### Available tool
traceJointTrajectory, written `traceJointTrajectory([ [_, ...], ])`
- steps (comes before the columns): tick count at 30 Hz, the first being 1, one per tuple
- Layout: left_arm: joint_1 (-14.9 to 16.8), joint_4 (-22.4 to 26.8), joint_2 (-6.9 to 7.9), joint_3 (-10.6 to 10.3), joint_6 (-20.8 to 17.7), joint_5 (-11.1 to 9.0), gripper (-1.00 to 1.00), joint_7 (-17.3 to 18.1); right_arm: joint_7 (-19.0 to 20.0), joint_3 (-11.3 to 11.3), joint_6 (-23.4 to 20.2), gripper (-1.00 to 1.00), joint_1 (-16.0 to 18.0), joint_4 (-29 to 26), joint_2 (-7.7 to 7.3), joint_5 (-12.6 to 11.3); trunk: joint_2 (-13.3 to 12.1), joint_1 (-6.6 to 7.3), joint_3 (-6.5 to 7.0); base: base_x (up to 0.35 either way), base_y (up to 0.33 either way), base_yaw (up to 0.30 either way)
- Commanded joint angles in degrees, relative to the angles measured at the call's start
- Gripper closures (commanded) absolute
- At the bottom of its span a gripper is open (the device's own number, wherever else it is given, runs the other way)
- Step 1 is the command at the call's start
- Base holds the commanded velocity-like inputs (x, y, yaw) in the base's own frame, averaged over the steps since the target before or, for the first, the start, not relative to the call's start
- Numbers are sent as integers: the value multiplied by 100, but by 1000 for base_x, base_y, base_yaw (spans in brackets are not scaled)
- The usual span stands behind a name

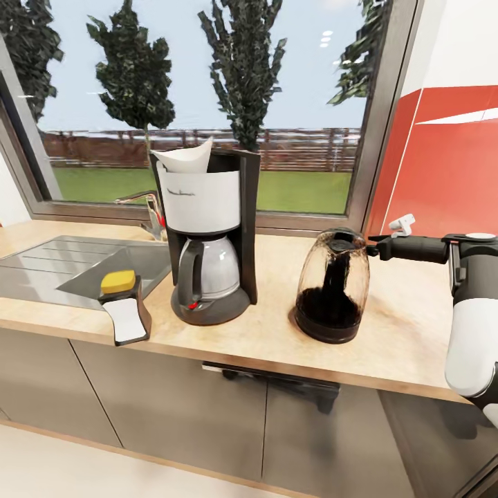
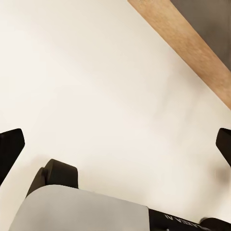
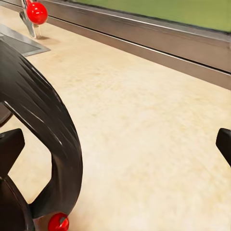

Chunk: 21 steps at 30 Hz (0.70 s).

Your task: Set up a coffee station on the kitchen countertop: keep the coffee maker on the countertop, move the bottle of coffee from the kitchen shelf to the counter next to the coffee maker, place a paper coffee filter on top of the coffee maker, put the saucer next to the coffee maker with the coffee cup on the saucer, and place the electric kettle next to the coffee maker.

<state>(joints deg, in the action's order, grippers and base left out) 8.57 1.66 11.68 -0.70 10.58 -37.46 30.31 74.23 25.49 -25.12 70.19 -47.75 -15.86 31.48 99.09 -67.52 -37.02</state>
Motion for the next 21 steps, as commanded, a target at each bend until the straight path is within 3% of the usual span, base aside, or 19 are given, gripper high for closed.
traceJointTrajectory([
  [1, 4, -8, 1, -9, 23, -6, -100, 19, 39, 18, -55, -100, 6, -6, 4, 33, 3, 1, -6, 0, 0, 0],
  [21, 4, -8, 10, -9, 30, -6, -100, 27, 39, 16, -55, -100, 6, -6, 13, 33, 3, 1, -6, 13, 11, 0],
])
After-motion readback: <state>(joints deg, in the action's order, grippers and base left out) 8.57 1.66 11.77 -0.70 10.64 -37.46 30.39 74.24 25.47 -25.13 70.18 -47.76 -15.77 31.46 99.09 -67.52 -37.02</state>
